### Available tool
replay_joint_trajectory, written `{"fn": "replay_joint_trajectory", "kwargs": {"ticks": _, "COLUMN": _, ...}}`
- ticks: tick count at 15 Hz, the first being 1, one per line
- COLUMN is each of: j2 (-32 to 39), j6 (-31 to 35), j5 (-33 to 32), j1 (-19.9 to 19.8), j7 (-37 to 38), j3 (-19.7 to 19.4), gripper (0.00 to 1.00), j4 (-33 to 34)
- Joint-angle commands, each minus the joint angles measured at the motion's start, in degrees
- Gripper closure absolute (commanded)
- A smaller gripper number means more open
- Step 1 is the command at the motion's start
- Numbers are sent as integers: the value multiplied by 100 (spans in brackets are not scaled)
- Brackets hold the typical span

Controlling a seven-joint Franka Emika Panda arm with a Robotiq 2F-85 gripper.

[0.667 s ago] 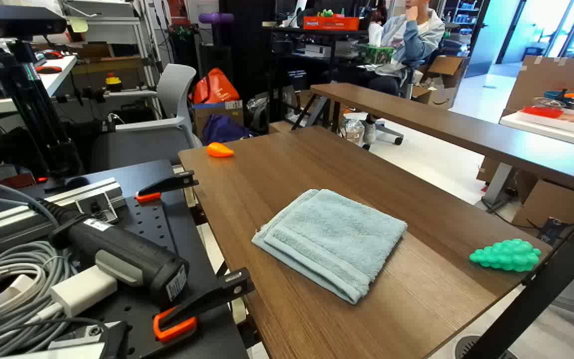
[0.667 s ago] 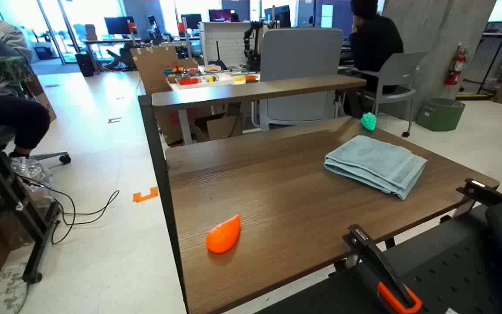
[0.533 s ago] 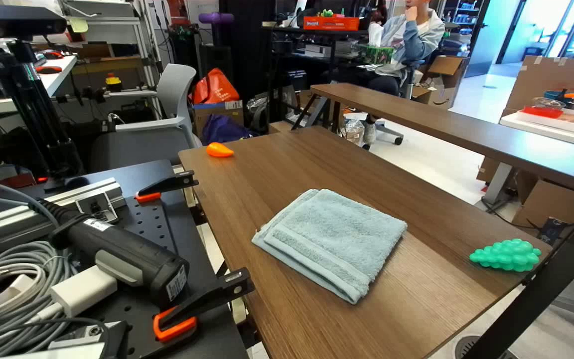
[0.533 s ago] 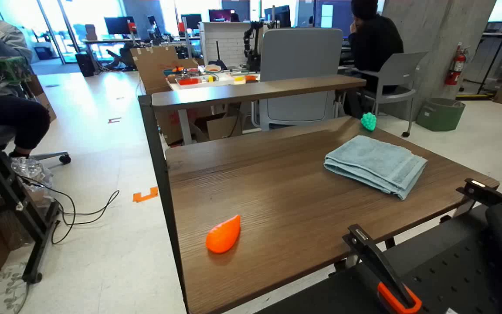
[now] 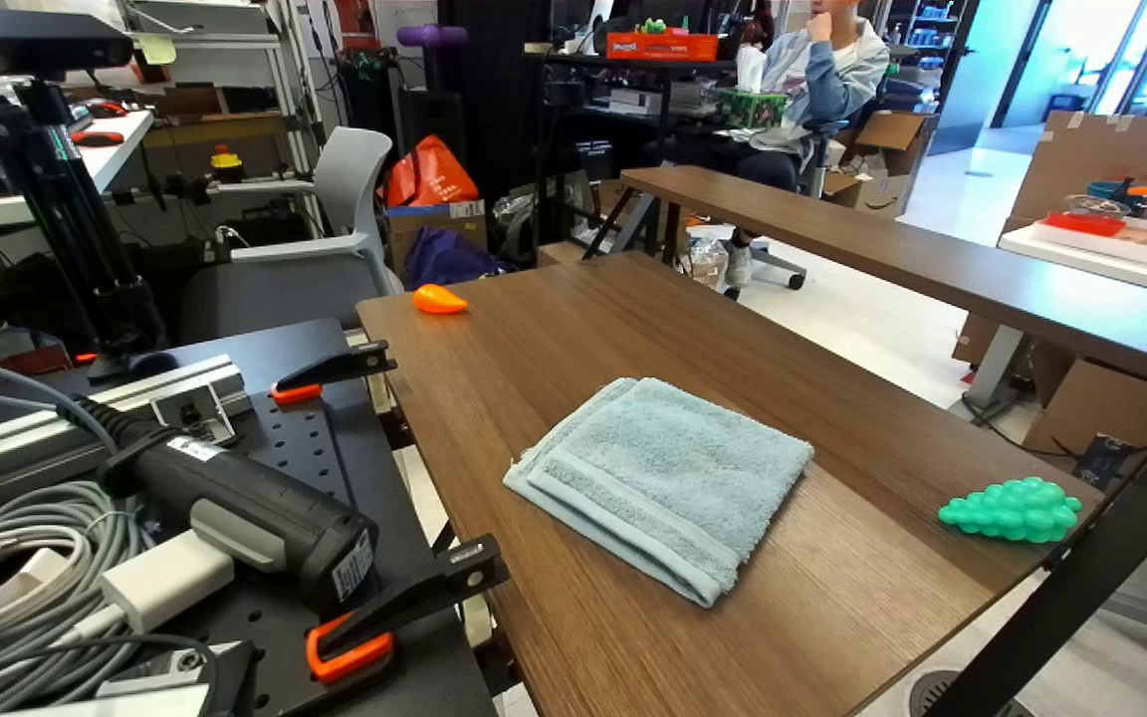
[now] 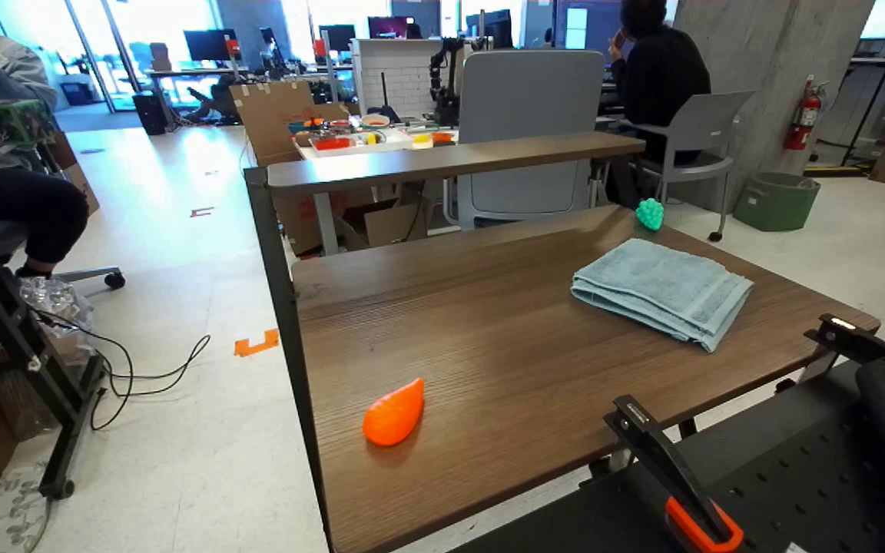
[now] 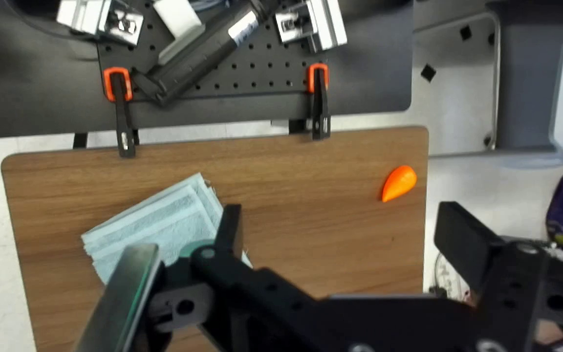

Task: Use the cloth to wipe

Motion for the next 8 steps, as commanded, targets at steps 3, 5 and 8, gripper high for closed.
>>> {"fn": "replay_joint_trajectory", "kwargs": {"ticks": 3, "j2": 1211, "j6": 1922, "j5": 970, "j1": -202, "j7": 118, "j3": -152, "gripper": 0, "j4": 322}}
{"fn": "replay_joint_trajectory", "kwargs": {"ticks": 5, "j2": 1597, "j6": 2387, "j5": 1003, "j1": -266, "j7": 109, "j3": -141, "gripper": 0, "j4": 436}}
{"fn": "replay_joint_trajectory", "kwargs": {"ticks": 8, "j2": 1586, "j6": 2082, "j5": 665, "j1": -354, "j7": 181, "j3": -55, "gripper": 0, "j4": 342}}
